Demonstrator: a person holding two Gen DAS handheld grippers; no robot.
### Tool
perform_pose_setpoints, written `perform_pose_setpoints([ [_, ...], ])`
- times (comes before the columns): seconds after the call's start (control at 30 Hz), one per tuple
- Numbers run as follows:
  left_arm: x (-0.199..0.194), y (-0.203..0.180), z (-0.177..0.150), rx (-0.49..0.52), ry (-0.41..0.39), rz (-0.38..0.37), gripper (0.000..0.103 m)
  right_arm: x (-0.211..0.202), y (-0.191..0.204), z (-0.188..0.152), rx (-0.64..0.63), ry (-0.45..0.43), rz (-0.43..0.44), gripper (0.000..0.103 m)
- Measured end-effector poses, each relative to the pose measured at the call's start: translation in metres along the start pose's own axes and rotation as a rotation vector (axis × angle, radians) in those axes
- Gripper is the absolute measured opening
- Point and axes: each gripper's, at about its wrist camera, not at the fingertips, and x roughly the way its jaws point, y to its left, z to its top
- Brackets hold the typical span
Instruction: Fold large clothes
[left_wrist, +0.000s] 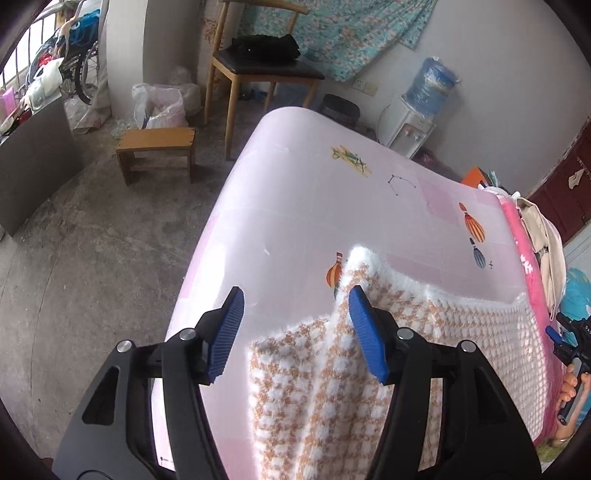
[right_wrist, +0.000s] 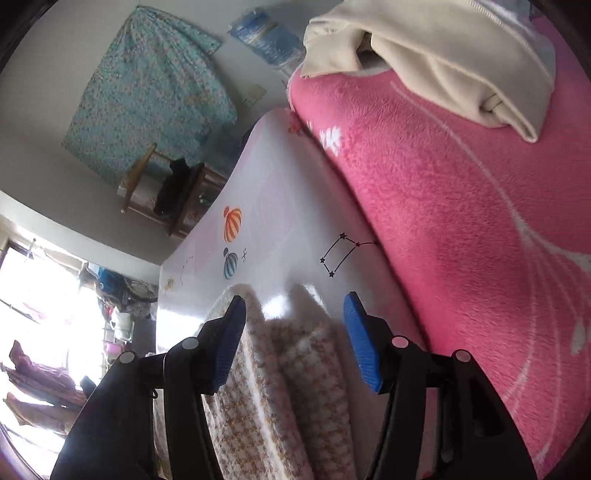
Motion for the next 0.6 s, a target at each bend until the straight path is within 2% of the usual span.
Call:
perform_pose_setpoints([
  [0.07, -0.027, -0.005, -0.008, 0.014, -0.033, -0.017, 0.063, -0.018, 0.016, -0.013, -0.061, -0.01, -0.025, 0.055],
  [0.17, -0.072, -0.021, -0.029, 0.066, -0.079, -0.06, 0.072, -0.048, 0.05, -0.047, -0.178, -0.03, -0.048, 0.065],
  [0.2, -0.086, -0.028, -0.039, 0.088, -0.09, -0.076, 0.078, -0.06, 0.058, -0.06, -0.214, -0.038, -0.054, 0.068],
  [0.27, -0.113, -0.042, -0.061, 0.13, -0.104, -0.102, 0.084, -0.08, 0.077, -0.091, -0.284, -0.052, -0.069, 0.073],
  [0.33, -0.137, -0.057, -0.087, 0.181, -0.106, -0.115, 0.086, -0.096, 0.092, -0.125, -0.346, -0.055, -0.078, 0.076],
  [0.4, -0.157, -0.071, -0.116, 0.228, -0.114, -0.123, 0.091, -0.107, 0.106, -0.16, -0.403, -0.058, -0.107, 0.08],
  [0.6, -0.185, -0.105, -0.192, 0.297, -0.104, -0.046, 0.095, -0.121, 0.136, -0.264, -0.601, -0.06, -0.223, 0.09],
])
